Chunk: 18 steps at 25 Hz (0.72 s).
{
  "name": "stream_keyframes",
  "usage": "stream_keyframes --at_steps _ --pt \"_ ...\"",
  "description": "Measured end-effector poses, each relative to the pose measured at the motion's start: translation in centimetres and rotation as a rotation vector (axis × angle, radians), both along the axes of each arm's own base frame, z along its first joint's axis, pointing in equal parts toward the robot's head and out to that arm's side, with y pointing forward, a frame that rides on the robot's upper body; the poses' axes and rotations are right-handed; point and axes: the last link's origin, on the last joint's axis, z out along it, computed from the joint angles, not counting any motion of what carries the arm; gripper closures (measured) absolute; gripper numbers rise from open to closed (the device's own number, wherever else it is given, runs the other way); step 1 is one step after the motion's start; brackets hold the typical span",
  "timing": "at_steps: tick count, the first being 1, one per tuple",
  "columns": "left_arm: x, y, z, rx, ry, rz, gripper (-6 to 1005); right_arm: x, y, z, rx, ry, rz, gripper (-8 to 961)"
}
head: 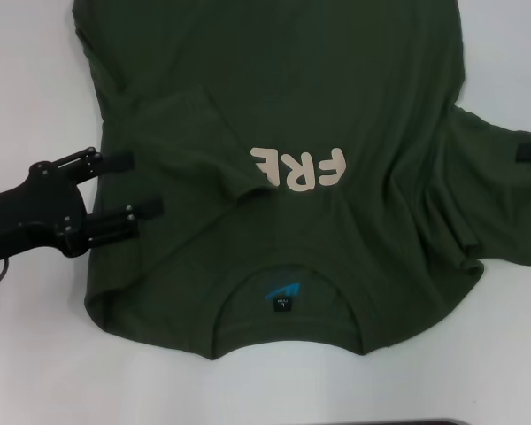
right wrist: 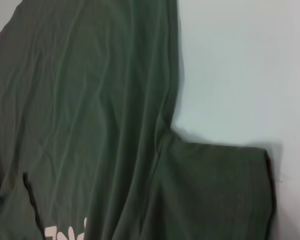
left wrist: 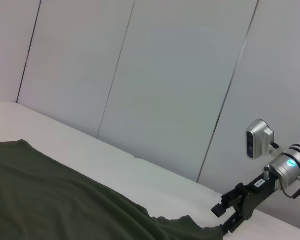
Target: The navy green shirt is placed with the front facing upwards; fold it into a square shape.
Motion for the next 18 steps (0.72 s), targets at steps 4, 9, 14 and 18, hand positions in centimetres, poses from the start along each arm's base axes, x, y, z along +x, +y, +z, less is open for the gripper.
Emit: stream_keyframes --at_steps 4,9,14,18 --pt "-0.1 -0.1 0.0 0.0 0.0 0.003 186 0.0 0.1 -0.3 -0.006 -0.006 -0.003 97" --pt "-0.1 -0.1 0.0 -0.001 -0.001 0.004 186 -0.3 0.4 -0.6 -0.01 -0.002 0.005 99" --pt "-0.1 -0.1 -0.2 -0.005 -0.007 0.006 186 -0.7 0.7 -0.8 -0.013 0.001 0.014 101" --pt "-0.1 -0.1 -0.2 -0.005 -0.007 0.006 186 -0.8 0.9 -1.0 -0.011 0.001 0.022 102"
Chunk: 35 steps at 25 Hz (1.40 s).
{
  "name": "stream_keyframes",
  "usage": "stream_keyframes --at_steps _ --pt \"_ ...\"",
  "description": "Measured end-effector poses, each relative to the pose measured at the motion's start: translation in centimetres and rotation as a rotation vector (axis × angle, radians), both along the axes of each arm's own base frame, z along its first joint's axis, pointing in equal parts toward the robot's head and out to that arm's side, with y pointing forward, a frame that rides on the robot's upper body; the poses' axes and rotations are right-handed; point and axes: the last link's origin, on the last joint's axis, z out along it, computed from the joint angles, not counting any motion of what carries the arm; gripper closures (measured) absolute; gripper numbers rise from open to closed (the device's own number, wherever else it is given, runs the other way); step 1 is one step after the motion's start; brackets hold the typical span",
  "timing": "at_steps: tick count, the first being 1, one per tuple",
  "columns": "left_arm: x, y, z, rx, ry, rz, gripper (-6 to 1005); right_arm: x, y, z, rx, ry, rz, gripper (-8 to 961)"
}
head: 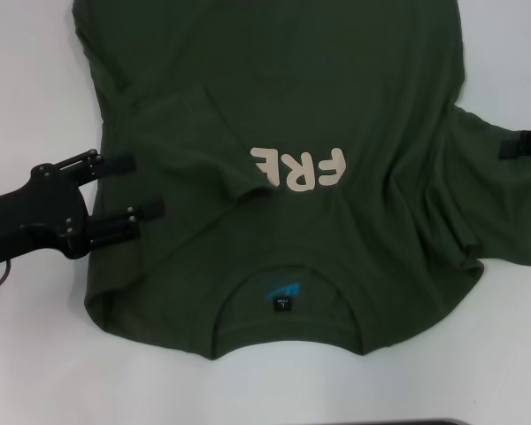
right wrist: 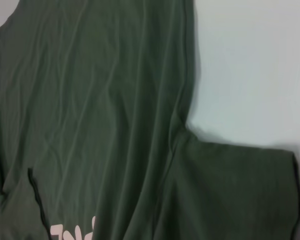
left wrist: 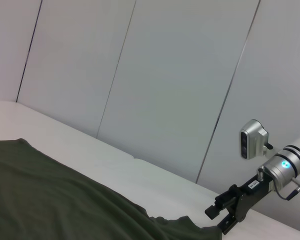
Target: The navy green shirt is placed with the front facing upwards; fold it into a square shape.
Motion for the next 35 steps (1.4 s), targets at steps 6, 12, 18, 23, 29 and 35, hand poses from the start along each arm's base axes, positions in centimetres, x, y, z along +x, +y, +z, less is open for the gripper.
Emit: stream_keyframes --at_steps 6,12,18,23,29,35 --pt "0.0 0.0 0.0 0.001 0.0 0.0 186 -0.3 0.2 -0.3 0.004 0.007 0.021 104" --pt "0.1 0.1 0.0 0.002 -0.001 -0.002 186 -0.7 0.3 -0.4 -0.01 0.009 0.041 106" --pt "0.2 0.1 0.1 0.005 -0.007 -0.006 186 -1.3 0.3 -0.1 -0.034 0.007 0.09 108" --pt "0.3 0.2 0.1 0.012 -0.014 -0.007 186 -1.3 0.3 0.0 -0.043 0.003 0.092 343" --pt "0.4 0.2 0.1 0.01 -0.017 -0.01 186 -1.4 0.3 -0.1 -0.057 -0.002 0.094 480" --pt "0.4 0.2 0.2 0.008 -0.019 -0.012 186 -1.4 0.3 -0.2 -0.062 -0.004 0.095 641"
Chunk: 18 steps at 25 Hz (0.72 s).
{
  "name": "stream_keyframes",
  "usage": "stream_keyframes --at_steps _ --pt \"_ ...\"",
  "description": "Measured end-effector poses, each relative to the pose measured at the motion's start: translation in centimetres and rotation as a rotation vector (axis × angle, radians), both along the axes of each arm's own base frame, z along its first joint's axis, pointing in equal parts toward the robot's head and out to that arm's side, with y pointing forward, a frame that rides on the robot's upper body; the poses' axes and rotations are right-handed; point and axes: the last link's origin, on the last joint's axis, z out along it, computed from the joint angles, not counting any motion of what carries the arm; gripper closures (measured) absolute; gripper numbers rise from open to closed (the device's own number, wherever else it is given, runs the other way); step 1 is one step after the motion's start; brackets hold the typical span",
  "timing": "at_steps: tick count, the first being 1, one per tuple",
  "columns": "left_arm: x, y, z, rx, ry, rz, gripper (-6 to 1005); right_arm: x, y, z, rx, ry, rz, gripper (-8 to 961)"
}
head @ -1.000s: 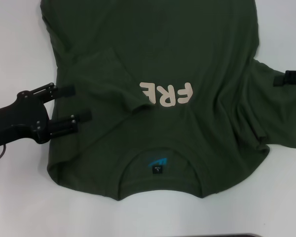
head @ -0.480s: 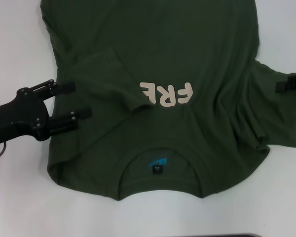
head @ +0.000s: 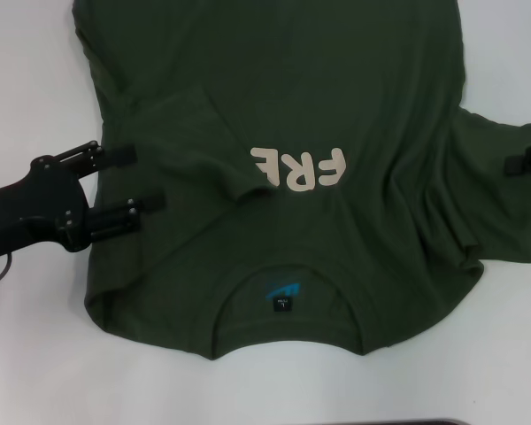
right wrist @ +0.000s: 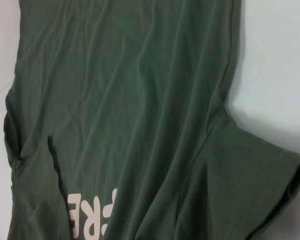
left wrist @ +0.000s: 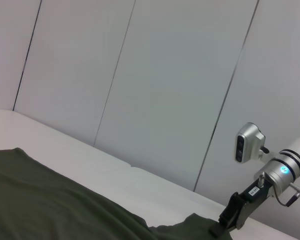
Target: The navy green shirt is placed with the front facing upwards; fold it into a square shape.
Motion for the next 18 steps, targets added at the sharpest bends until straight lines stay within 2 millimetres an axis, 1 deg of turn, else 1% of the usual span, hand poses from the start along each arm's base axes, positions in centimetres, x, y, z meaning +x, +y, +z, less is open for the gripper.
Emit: stream_keyframes --at_steps 4,7,10,13,18 --pt "0.0 0.0 0.0 -0.001 -0.001 0.0 186 0.0 -0.3 0.7 -0.011 0.005 0.006 829" --pt "0.0 0.0 0.0 -0.001 -0.002 0.0 186 -0.3 -0.5 1.8 -0.01 0.022 0.019 884" --pt "0.0 0.0 0.0 0.0 0.0 0.005 187 -1.1 -0.7 2.9 -0.002 0.061 0.044 939" --pt "-0.1 0.1 0.0 0.001 0.001 0.007 187 -1.8 -0.5 3.8 0.006 0.072 0.069 939" --pt "0.0 0.0 0.1 0.004 -0.009 0.004 187 -1.7 -0.4 5.7 0.063 0.051 0.049 939"
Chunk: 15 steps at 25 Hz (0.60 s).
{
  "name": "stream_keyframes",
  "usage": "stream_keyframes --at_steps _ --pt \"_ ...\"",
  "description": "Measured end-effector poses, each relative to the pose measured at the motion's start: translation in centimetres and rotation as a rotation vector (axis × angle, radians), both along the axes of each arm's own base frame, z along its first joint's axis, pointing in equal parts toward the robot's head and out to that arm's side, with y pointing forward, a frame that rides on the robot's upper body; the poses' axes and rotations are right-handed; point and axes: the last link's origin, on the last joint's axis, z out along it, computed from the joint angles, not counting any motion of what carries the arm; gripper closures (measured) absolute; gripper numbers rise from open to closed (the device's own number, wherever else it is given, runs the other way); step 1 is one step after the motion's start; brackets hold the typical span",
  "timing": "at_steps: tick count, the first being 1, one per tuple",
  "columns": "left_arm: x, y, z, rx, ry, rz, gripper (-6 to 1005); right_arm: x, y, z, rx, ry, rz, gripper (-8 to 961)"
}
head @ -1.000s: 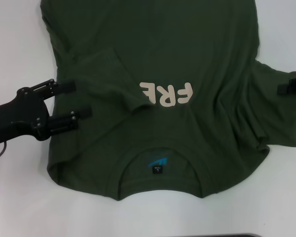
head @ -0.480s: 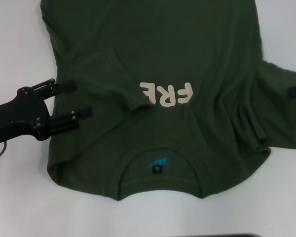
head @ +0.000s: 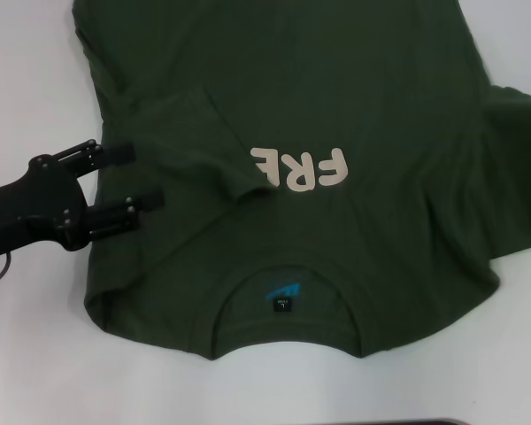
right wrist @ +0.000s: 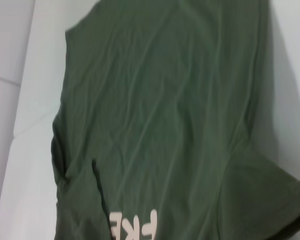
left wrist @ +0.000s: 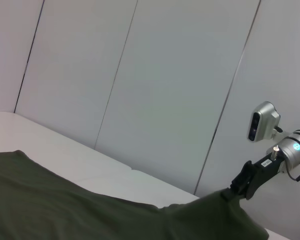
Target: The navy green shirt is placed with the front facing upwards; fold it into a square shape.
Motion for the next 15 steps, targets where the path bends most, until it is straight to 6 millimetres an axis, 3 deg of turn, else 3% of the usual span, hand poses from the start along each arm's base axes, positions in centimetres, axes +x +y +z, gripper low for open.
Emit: stream_keyframes --at_steps 7,15 --pt "0.1 0.0 0.1 0.007 -0.012 -0.002 187 0.3 -0.1 1.8 0.061 0.01 -0.015 939" --pt "0.2 0.0 0.1 0.005 -0.013 -0.006 187 -0.7 0.5 2.1 0.066 0.044 0.009 939"
